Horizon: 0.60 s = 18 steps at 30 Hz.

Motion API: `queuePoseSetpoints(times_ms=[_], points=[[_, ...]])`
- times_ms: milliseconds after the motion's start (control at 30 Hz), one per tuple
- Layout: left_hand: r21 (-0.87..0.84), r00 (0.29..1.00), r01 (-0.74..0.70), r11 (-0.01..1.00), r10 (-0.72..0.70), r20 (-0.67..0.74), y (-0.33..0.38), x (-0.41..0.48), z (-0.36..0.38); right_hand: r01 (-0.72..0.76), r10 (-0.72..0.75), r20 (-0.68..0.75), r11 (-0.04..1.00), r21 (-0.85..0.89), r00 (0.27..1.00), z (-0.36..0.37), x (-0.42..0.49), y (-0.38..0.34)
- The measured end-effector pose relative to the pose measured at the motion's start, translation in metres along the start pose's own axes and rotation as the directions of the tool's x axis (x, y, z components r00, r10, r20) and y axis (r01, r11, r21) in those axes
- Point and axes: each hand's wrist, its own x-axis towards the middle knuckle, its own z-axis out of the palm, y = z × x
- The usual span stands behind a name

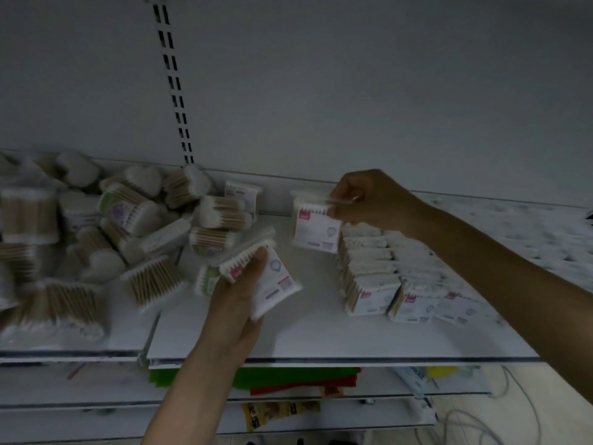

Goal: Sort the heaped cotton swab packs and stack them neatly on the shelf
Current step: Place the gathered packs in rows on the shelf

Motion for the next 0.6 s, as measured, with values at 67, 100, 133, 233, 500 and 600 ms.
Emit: queuePoseSetpoints(times_ms=[67,100,133,233,500,600], points=[[0.007,1.000,-0.008,1.000,0.008,0.012,-0.003,0.002,-0.001,0.048,-0.042,0.031,0.972,-0.229,0.999,0.001,0.007,0.006],[0.003,1.000,0.012,1.000,-0.012,0.014,-0.005,0.001,-0.001,0.067,-0.052,0.054,0.946,-0.318,0.997,0.005,0.010,0.008],[-0.008,1.000,0.029,1.000,-0.028,0.013,-0.008,0.002,-0.003,0.091,-0.067,0.074,0.919,-0.383,0.995,0.009,0.012,0.012],[0.003,0.999,0.025,1.000,-0.025,0.031,-0.014,0.000,0.002,0.122,-0.130,0.035,0.762,-0.636,0.991,0.021,0.018,0.023],[0.493,0.984,-0.180,0.851,0.152,0.097,-0.033,0.015,0.003,0.181,-0.268,0.030,0.561,-0.807,0.963,0.020,0.014,0.036],[0.527,0.976,-0.220,0.821,0.182,0.124,-0.043,0.021,0.007,0.269,-0.367,-0.071,0.786,-0.556,0.927,0.010,-0.001,0.029]])
